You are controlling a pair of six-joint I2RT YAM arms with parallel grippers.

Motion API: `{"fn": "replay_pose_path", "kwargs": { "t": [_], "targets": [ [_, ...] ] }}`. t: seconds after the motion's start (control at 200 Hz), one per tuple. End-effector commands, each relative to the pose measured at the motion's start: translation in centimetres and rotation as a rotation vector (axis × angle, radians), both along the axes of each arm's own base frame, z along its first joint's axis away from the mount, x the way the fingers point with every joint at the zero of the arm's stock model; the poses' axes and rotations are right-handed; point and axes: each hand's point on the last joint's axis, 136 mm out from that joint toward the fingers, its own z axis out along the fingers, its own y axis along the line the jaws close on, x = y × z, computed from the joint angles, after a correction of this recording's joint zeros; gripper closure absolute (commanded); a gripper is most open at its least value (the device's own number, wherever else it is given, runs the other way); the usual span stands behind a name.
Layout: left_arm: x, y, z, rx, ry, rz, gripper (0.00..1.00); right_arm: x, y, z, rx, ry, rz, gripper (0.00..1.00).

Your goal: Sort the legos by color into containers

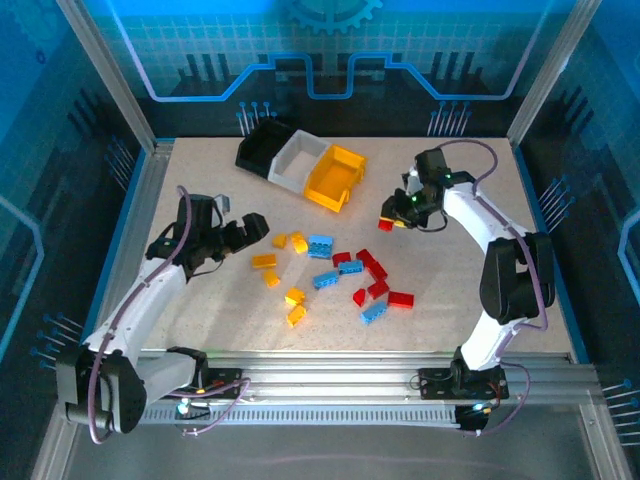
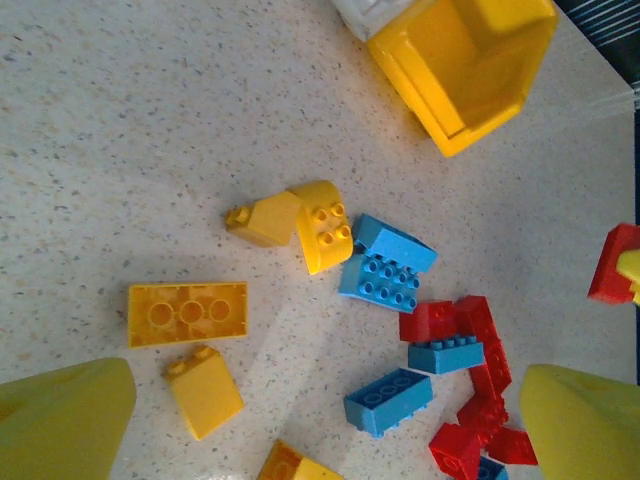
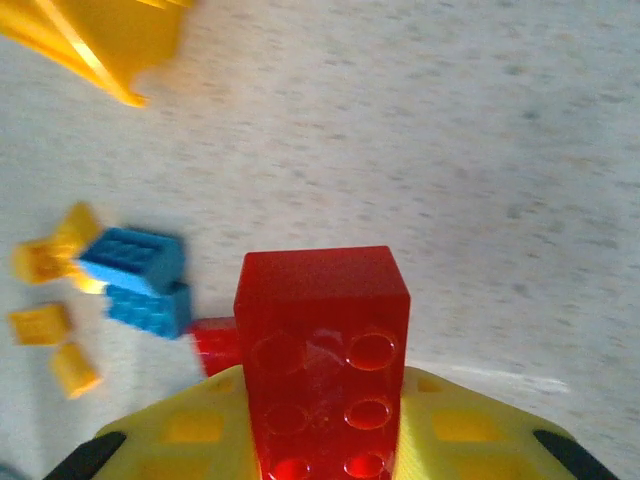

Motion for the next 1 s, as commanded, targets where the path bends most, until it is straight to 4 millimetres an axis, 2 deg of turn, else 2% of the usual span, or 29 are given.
{"fn": "replay_pose_path", "kwargs": {
  "t": [0.0,0.065,0.23,0.4,0.54,0.59,0.61,0.635,0.775,0.996],
  "targets": [
    [0.0,-1.0,0.1,-0.058,0.001,-0.031,0.01,3.1,3.1,4.4,0.180,-0.085,0.000,0.69],
    [-0.1,-1.1,0.1,-0.059,0.003,-0.038,0.01,4.4,4.3,5.2,0.208,-0.100,0.004,0.69],
    [-0.7,-1.1,0.1,-0.055,0.016,-0.047,0.01,8.2,7.5,5.4,0.223,-0.114,0.026,0.69],
    [-1.7,-0.9,0.1,-0.055,0.027,-0.042,0.01,11.9,9.7,4.2,0.195,-0.125,0.018,0.69],
    [-2.6,-0.7,0.1,-0.046,0.034,-0.038,0.01,14.2,11.0,3.0,0.169,-0.132,0.009,0.70],
    [-2.9,-0.6,0.2,-0.039,0.035,-0.039,0.01,14.7,11.4,2.5,0.161,-0.130,0.005,0.70],
    [-3.0,-0.5,0.1,-0.036,0.037,-0.038,0.01,14.9,11.5,2.9,0.160,-0.140,0.005,0.70],
    [-3.1,-0.5,0.1,-0.032,0.038,-0.038,0.01,15.2,11.6,1.4,0.148,-0.116,0.001,0.69],
    [-3.9,-0.2,0.0,-0.017,0.042,-0.033,0.01,16.1,11.5,0.1,0.122,-0.097,-0.019,0.69],
    [-4.4,0.2,-0.4,-0.006,0.050,-0.023,0.01,15.8,10.4,-2.0,0.052,-0.039,-0.053,0.68]
  ]
}}
